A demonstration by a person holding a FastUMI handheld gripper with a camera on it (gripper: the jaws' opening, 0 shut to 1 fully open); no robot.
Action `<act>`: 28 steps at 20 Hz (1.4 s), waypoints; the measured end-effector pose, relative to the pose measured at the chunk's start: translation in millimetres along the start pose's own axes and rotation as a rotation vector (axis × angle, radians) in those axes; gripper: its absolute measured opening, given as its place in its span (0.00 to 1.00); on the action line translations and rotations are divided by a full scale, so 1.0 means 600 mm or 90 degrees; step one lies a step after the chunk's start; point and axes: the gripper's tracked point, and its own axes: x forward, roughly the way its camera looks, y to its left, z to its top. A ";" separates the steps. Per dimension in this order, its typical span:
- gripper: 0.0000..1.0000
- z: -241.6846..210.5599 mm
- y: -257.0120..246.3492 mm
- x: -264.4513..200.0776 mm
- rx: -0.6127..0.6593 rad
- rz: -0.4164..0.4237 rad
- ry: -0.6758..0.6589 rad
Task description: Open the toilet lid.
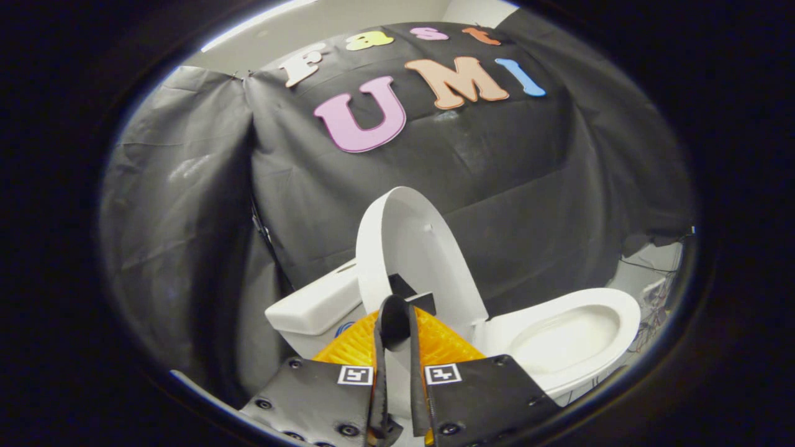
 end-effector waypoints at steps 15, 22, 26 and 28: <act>0.16 -0.017 0.043 0.019 -0.063 0.001 0.017; 0.38 0.052 0.071 0.004 -0.090 0.027 -0.046; 0.44 0.112 0.060 -0.011 -0.125 0.029 -0.081; 0.47 0.134 0.035 -0.017 -0.143 0.009 -0.083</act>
